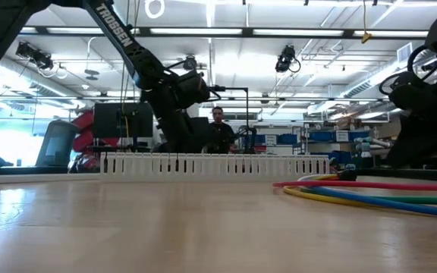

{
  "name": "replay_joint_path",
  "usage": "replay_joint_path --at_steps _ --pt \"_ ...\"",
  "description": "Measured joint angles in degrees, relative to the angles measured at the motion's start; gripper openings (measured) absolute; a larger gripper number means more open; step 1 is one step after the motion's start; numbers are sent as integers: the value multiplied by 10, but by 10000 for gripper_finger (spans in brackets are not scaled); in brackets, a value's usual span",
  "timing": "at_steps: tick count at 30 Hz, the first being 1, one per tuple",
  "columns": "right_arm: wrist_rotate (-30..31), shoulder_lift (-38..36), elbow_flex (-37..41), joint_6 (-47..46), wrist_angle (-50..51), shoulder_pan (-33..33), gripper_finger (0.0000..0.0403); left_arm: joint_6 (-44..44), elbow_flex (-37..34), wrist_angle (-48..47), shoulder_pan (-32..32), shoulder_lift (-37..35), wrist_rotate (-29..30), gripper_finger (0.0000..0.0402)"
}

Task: Ziptie cables
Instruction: Wrap the cables together using the left black zip tie

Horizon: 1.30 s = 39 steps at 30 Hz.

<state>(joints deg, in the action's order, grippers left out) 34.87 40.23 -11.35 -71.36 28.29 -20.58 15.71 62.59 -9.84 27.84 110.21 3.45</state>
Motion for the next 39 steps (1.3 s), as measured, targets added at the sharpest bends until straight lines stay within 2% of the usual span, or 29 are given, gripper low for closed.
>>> replay_joint_path --at_steps 5,10,18,23,27,29,33,35,39 --pt "0 0 0 0 -2 0 74 -2 17 -8 -4 11 20 85" --pt "0 0 0 0 -2 0 74 -20 31 -11 -5 13 30 10" --pt "-5 4 0 0 -3 0 75 -40 44 -4 -19 -3 32 2" --pt "-5 4 0 13 -1 0 74 -77 44 28 -52 -33 -43 2" --pt "-6 4 0 26 -2 0 75 -95 44 58 -93 -51 -64 1" --pt "-23 4 0 26 -5 0 75 -95 44 73 -113 -57 -66 1" --pt "-113 4 0 51 -36 -3 74 -85 44 81 -155 -60 -66 1" --pt "-130 4 0 60 -58 -16 74 -76 44 90 -176 -61 -63 1" --pt "-74 6 0 57 -81 -59 73 -61 44 96 -216 -61 -36 0"
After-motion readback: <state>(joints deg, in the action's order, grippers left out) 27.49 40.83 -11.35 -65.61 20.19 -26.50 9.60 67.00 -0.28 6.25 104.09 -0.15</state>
